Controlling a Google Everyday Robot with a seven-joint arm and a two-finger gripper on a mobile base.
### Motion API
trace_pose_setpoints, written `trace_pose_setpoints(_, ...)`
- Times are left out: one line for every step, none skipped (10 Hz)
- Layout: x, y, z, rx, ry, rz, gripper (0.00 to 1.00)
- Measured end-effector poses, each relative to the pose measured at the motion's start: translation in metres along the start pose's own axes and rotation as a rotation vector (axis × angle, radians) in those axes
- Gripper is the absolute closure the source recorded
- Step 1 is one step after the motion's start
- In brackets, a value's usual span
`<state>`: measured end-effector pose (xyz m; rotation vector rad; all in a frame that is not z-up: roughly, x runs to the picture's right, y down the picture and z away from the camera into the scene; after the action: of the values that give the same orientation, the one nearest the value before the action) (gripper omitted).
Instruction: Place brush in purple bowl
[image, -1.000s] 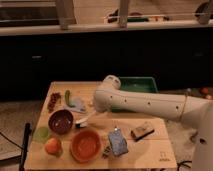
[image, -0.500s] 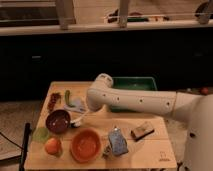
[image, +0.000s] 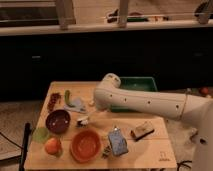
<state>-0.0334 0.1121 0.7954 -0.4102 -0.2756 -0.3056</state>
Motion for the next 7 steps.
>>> trace_pose_setpoints(-0.003, -0.002, -0.006, 0.012, 0.000, -0.011, 1.00)
trace_pose_setpoints(-0.005, -0.003, -0.014, 0.025, -0.003, -0.020, 1.00)
trace_pose_setpoints(-0.009, -0.004, -0.022, 0.041, -0.012, -0.033, 1.00)
trace_pose_setpoints(-0.015, -0.005, -0.030, 0.058, -0.017, -0.051, 1.00)
trace_pose_setpoints(-0.021, -0.006, -0.037, 0.073, -0.020, -0.070, 1.00)
trace_pose_setpoints(-0.028, -0.008, -0.043, 0.089, -0.027, -0.091, 1.00)
trace_pose_setpoints(-0.033, -0.009, -0.048, 0.102, -0.037, -0.111, 1.00)
